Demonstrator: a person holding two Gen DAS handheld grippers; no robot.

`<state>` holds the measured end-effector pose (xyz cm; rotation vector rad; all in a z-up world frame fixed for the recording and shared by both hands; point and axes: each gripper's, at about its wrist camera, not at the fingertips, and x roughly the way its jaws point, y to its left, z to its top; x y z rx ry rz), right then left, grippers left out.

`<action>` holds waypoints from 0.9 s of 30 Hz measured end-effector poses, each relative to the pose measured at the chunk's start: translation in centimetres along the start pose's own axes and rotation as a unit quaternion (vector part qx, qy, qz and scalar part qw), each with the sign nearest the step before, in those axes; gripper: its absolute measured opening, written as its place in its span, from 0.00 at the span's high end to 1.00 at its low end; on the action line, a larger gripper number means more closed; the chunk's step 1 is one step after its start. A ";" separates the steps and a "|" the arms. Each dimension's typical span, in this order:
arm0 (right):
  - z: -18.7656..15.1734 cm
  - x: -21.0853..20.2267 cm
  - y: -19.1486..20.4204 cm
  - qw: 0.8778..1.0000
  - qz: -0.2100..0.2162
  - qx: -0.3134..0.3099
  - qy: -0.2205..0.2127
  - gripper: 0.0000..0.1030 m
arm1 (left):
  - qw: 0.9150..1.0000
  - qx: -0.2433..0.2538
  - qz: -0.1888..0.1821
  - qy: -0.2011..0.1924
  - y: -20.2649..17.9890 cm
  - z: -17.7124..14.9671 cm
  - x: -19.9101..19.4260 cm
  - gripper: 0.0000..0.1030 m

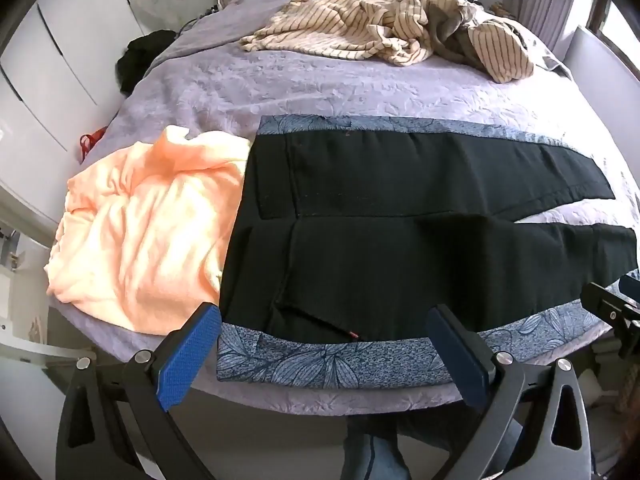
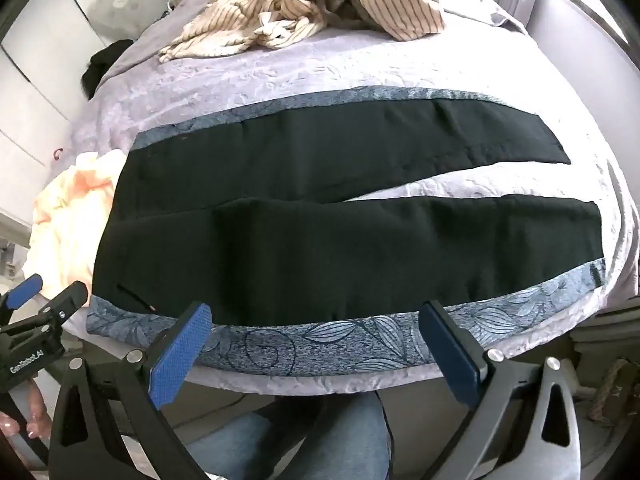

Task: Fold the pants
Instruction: 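Position both grippers open over the grey patterned waistband of the black trousers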

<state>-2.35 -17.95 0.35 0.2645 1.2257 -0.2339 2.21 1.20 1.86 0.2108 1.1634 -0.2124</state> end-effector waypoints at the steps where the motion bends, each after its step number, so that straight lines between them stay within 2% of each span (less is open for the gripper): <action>1: -0.1 -0.1 0.1 1.000 -0.003 -0.001 -0.002 0.00 | 1.000 0.000 0.001 0.000 0.0 0.0 0.0 0.00; 11: -0.2 -0.7 1.0 0.999 -0.028 -0.025 -0.024 0.00 | 1.000 0.005 0.007 -0.001 -0.2 -0.2 -0.2 0.00; 20: 0.0 -1.3 1.4 0.998 -0.032 -0.044 -0.031 0.00 | 1.000 0.003 0.010 -0.001 -0.1 -0.3 -0.4 0.00; 21: 0.3 -1.5 1.2 0.998 -0.031 -0.044 -0.030 0.00 | 1.000 0.002 0.011 -0.001 -0.1 -0.3 -0.4 0.00; 22: -0.3 -1.1 1.5 0.998 -0.012 -0.037 -0.051 0.00 | 1.000 0.001 0.012 -0.001 -0.1 -0.3 -0.4 0.00; 24: -0.3 -1.2 1.5 0.997 -0.005 -0.035 -0.063 0.00 | 1.000 -0.001 0.013 -0.001 0.0 -0.3 -0.4 0.00; 27: -0.1 -1.4 1.4 0.997 -0.005 -0.035 -0.063 0.00 | 1.000 -0.002 0.014 0.000 0.1 -0.3 -0.4 0.00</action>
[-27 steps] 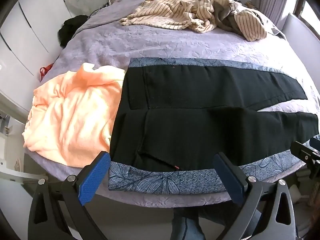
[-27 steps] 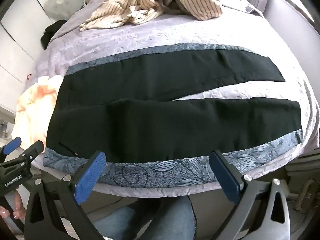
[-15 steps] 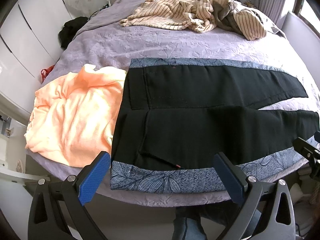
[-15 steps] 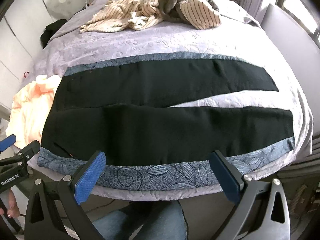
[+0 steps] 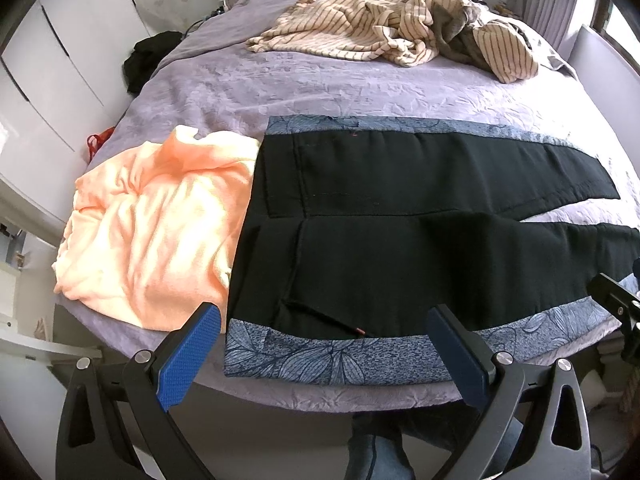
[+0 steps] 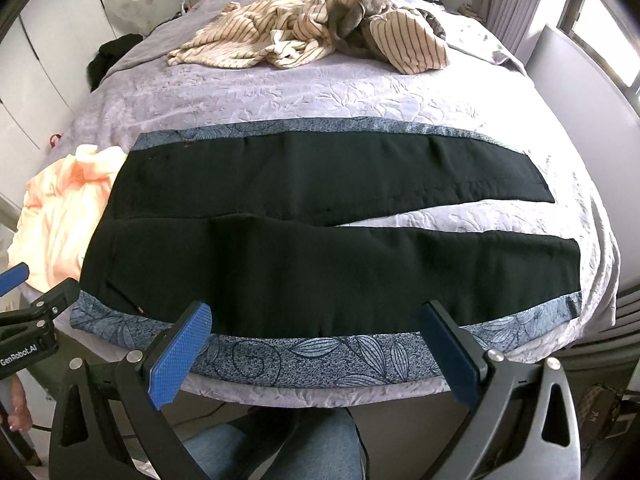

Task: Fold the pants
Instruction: 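Position both grippers open over the grey patterned waistband of the black trousers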

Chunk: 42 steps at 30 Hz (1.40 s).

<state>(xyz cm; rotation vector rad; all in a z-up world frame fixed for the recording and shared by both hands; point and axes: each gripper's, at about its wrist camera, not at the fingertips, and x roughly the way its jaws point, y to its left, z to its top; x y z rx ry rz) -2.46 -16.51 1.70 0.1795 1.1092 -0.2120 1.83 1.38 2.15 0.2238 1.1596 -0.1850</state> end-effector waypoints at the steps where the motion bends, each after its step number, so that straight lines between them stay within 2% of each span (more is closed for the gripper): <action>1: -0.1 0.2 0.1 1.000 -0.011 -0.004 0.010 0.00 | 1.000 0.000 0.000 0.000 0.0 0.0 0.0 0.00; 12: 0.0 0.1 0.0 1.000 -0.003 0.000 0.004 0.00 | 1.000 0.001 0.000 0.000 0.0 0.0 0.0 0.00; 42: -0.1 1.1 1.1 1.000 -0.017 -0.011 0.020 0.00 | 1.000 -0.001 0.001 0.010 0.6 -0.3 0.8 0.00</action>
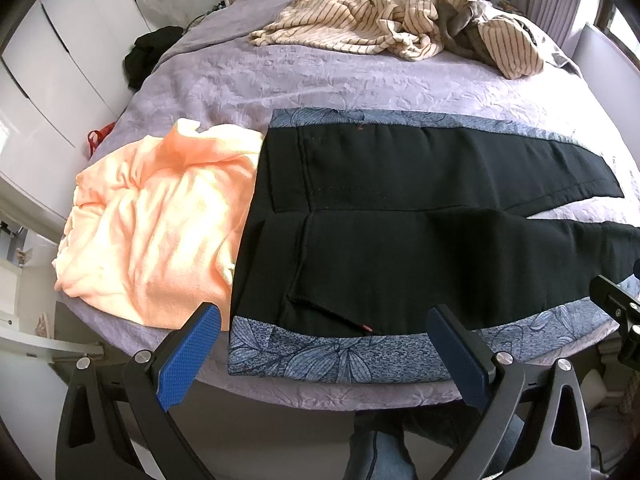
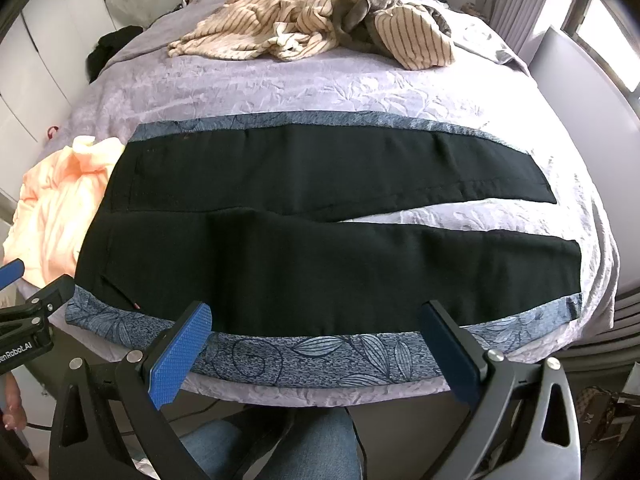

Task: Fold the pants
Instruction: 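Position both grippers open over the grey patterned waistband of the black trousers, then grasp the waistband with both grippers and lift it up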

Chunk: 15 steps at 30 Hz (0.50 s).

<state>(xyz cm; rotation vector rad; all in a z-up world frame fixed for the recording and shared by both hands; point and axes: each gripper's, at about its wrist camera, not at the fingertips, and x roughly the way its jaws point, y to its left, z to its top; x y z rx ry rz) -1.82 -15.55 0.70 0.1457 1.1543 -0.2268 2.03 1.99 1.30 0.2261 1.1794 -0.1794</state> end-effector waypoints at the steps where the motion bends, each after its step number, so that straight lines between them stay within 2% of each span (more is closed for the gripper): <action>1: 0.1 0.1 0.0 1.000 -0.003 -0.002 0.001 0.00 | 1.000 0.000 0.000 0.000 -0.1 0.1 0.0 0.00; 6: 0.2 0.5 0.0 1.000 -0.015 -0.007 0.003 0.00 | 1.000 0.000 0.001 0.006 -0.1 0.0 0.3 0.00; 11: 0.1 1.1 -0.3 1.000 0.000 0.000 0.012 0.00 | 1.000 -0.008 -0.007 0.016 0.2 -0.3 1.2 0.00; 14: 0.1 2.4 -2.1 0.996 0.080 0.043 0.017 0.00 | 0.999 -0.034 -0.038 0.017 1.6 -0.9 2.4 0.00; 15: -0.1 3.3 -3.2 0.990 0.122 0.070 0.024 0.00 | 0.997 -0.051 -0.054 0.026 2.4 -1.3 3.2 0.00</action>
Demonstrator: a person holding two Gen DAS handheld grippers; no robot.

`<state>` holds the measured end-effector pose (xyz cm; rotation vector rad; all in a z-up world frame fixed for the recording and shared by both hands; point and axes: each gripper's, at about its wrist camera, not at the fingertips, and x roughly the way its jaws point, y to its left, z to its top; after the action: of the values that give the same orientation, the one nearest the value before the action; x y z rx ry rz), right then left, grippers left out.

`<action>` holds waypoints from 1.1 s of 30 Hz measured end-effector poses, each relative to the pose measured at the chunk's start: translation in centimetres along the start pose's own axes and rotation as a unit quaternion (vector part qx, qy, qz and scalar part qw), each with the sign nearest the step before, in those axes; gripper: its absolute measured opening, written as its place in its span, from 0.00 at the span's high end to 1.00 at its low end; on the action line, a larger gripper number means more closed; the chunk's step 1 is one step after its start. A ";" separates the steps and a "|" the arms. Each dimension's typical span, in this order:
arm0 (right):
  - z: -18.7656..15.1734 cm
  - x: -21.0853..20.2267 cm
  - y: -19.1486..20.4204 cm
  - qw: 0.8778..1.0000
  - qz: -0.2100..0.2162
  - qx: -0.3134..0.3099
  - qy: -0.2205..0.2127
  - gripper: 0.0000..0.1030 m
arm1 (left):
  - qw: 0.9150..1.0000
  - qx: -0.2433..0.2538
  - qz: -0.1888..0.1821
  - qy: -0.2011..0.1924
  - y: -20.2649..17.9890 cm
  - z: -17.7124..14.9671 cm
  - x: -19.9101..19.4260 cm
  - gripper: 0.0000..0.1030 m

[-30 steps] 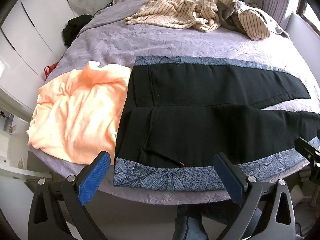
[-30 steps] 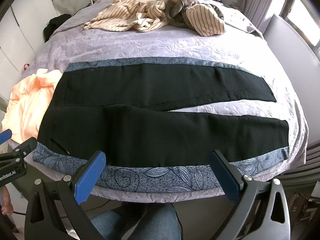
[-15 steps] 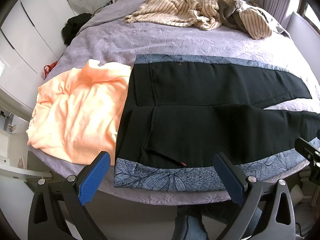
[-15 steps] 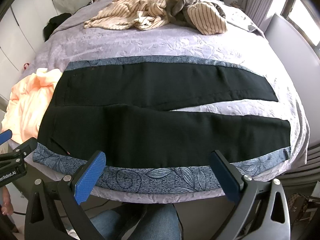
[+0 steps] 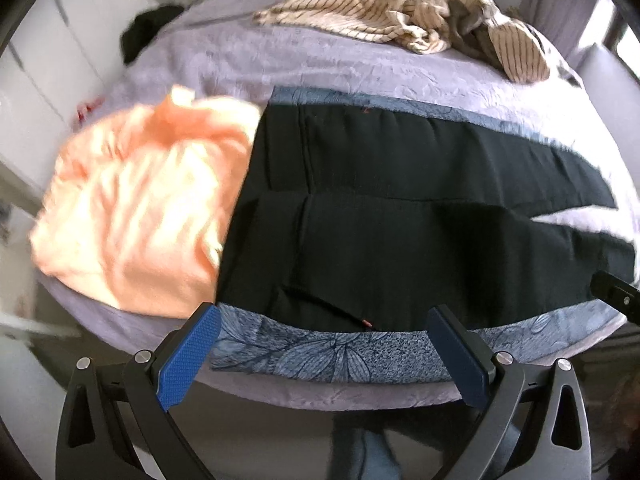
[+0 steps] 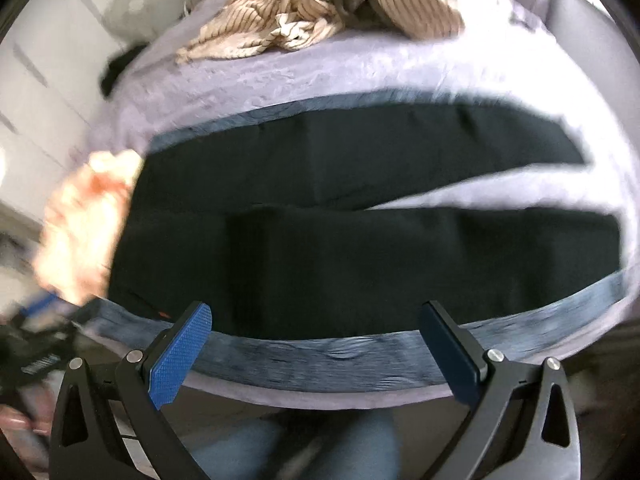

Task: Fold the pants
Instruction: 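Grasp the waistband with both grippers and lift it up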

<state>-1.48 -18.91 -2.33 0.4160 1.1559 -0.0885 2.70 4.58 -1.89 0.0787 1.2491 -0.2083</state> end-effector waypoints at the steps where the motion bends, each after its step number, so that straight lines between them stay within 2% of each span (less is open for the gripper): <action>1: -0.1 0.7 -1.2 0.999 0.035 0.024 0.009 0.00 | 1.000 -0.016 -0.014 0.009 0.8 -0.3 0.7 0.00; 3: -1.0 2.5 -4.1 0.990 0.113 0.081 0.036 0.00 | 0.998 -0.041 -0.037 0.024 2.4 -1.1 1.8 0.00; 6: -3.6 4.9 -8.0 0.964 0.200 0.157 0.078 0.01 | 0.994 -0.073 -0.064 0.051 4.7 -3.3 3.6 0.00; 7: -4.7 5.5 -9.0 0.957 0.214 0.174 0.089 0.03 | 0.993 -0.079 -0.073 0.057 5.2 -4.1 4.0 0.00; 10: -7.8 6.7 -11.3 0.941 0.241 0.212 0.107 0.04 | 0.988 -0.085 -0.101 0.078 5.6 -5.9 5.7 0.00; 14: -9.3 8.6 -12.6 0.936 0.237 0.233 0.116 0.04 | 0.981 -0.098 -0.133 0.098 4.8 -6.5 8.8 0.00; 17: -8.7 9.4 -13.1 0.930 0.251 0.248 0.102 0.09 | 0.978 -0.118 -0.146 0.087 4.2 -5.7 9.1 0.00; 20: -7.0 8.2 -13.0 0.925 0.281 0.247 0.067 0.09 | 0.973 -0.128 -0.185 0.055 4.0 -4.6 7.4 0.00; 22: -6.3 7.3 -13.0 0.922 0.293 0.246 0.053 0.09 | 0.969 -0.129 -0.205 0.048 3.9 -4.2 6.9 0.00; 24: -6.2 7.3 -13.1 0.920 0.295 0.252 0.051 0.10 | 0.969 -0.131 -0.202 0.058 3.5 -4.0 7.5 0.00; 25: -6.3 7.6 -13.3 0.920 0.291 0.256 0.055 0.15 | 0.969 -0.134 -0.197 0.064 3.5 -4.1 7.9 0.06; 27: -6.9 8.9 -13.8 0.916 0.280 0.278 0.075 0.35 | 0.970 -0.136 -0.187 0.079 3.6 -4.0 8.7 0.25; 28: -7.2 9.6 -14.2 0.911 0.275 0.293 0.090 0.61 | 0.971 -0.132 -0.179 0.092 3.5 -4.1 9.3 0.44; 29: -7.5 10.1 -14.6 0.911 0.262 0.302 0.104 0.84 | 0.971 -0.127 -0.177 0.096 3.5 -4.2 9.5 0.58; 32: -6.7 9.4 -14.8 0.917 0.259 0.287 0.094 0.88 | 0.971 -0.131 -0.179 0.091 4.0 -3.9 8.6 0.78; 33: -6.2 8.7 -14.5 0.922 0.261 0.273 0.088 0.88 | 0.970 -0.136 -0.182 0.085 4.2 -3.5 8.1 0.78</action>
<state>-7.36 -28.79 -16.26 1.2377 1.1517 0.0993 2.69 8.38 -10.94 -0.3793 1.4469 -0.3501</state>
